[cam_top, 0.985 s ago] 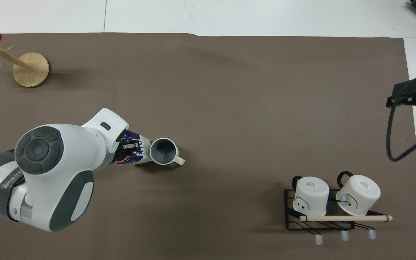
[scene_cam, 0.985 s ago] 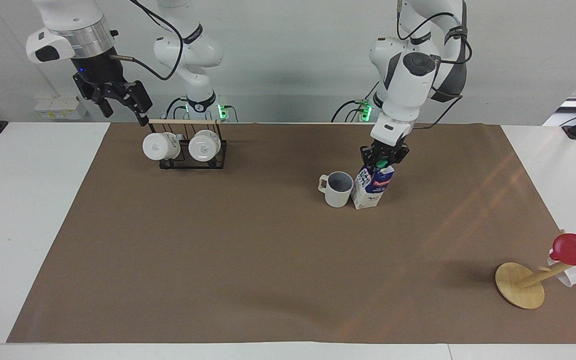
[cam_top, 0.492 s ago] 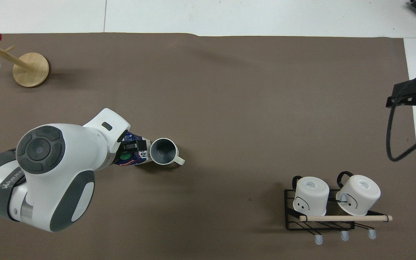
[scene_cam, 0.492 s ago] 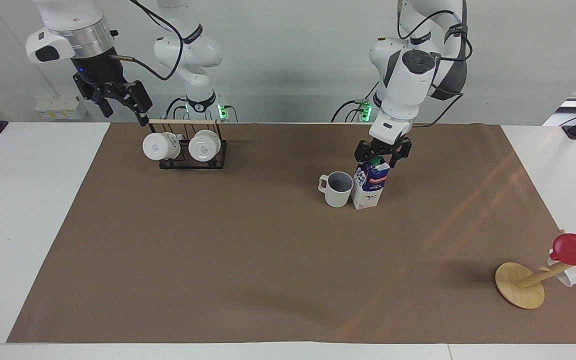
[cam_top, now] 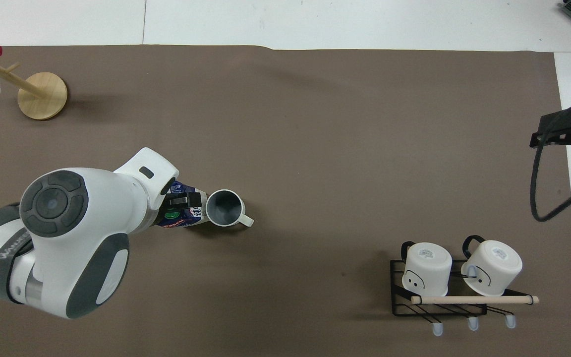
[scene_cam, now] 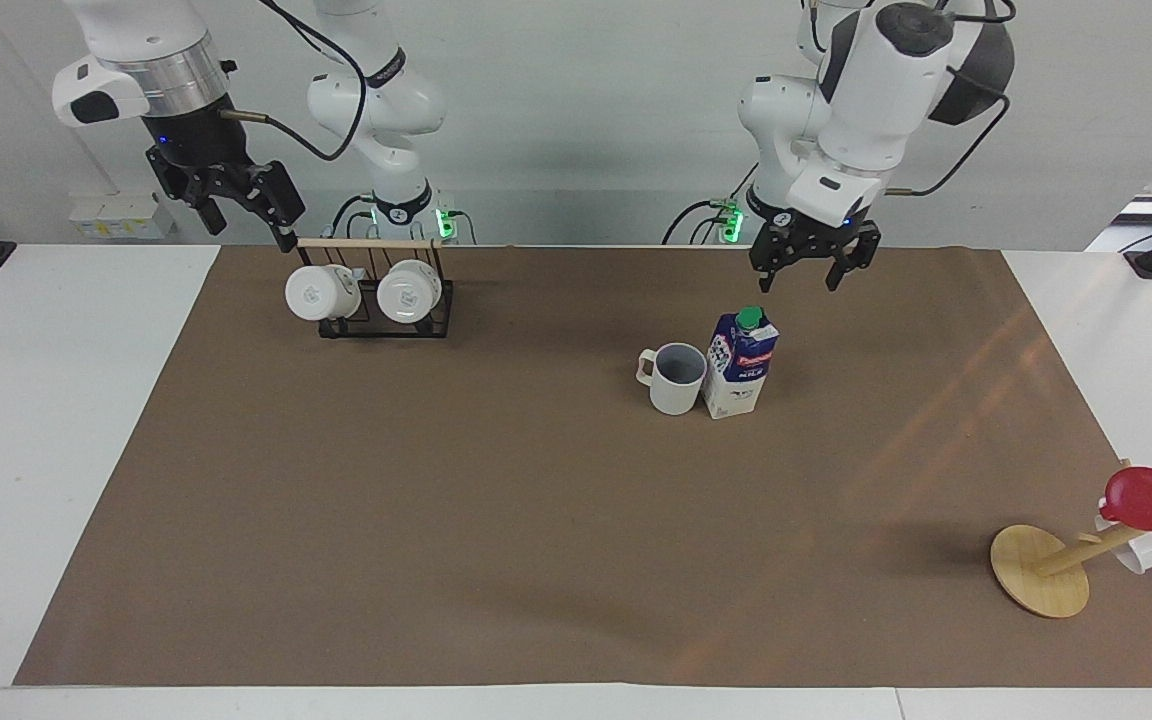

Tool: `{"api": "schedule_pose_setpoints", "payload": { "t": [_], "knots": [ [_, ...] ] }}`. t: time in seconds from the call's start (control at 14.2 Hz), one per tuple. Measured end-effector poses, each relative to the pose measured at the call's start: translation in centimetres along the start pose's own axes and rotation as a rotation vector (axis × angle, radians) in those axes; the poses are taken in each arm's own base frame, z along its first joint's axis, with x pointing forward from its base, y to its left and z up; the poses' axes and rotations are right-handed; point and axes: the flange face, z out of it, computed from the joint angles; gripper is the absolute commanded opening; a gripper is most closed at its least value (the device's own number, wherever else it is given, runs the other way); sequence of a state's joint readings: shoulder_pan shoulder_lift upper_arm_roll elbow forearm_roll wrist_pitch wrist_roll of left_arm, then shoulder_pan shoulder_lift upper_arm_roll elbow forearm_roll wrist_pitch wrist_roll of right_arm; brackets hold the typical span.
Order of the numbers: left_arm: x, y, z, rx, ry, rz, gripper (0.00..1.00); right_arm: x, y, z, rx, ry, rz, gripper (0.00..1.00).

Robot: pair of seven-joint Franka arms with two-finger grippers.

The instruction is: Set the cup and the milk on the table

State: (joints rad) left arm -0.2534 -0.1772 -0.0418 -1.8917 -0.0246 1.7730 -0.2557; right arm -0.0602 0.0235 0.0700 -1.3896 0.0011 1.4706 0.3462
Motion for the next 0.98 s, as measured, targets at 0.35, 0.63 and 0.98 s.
{"api": "schedule_pose_setpoints", "payload": {
  "t": [0.35, 0.63, 0.98],
  "knots": [
    [0.7, -6.8, -6.2, 0.004, 0.015, -0.071, 1.0, 0.0, 0.0, 0.0, 0.0, 0.0, 0.0, 1.0],
    [0.4, -8.5, -8.8, 0.007, 0.019, -0.065, 1.0, 0.0, 0.0, 0.0, 0.0, 0.0, 0.0, 1.0],
    [-0.2, -8.3, -10.9, 0.012, 0.02, -0.057, 1.0, 0.0, 0.0, 0.0, 0.0, 0.0, 0.0, 1.0]
  ]
}}
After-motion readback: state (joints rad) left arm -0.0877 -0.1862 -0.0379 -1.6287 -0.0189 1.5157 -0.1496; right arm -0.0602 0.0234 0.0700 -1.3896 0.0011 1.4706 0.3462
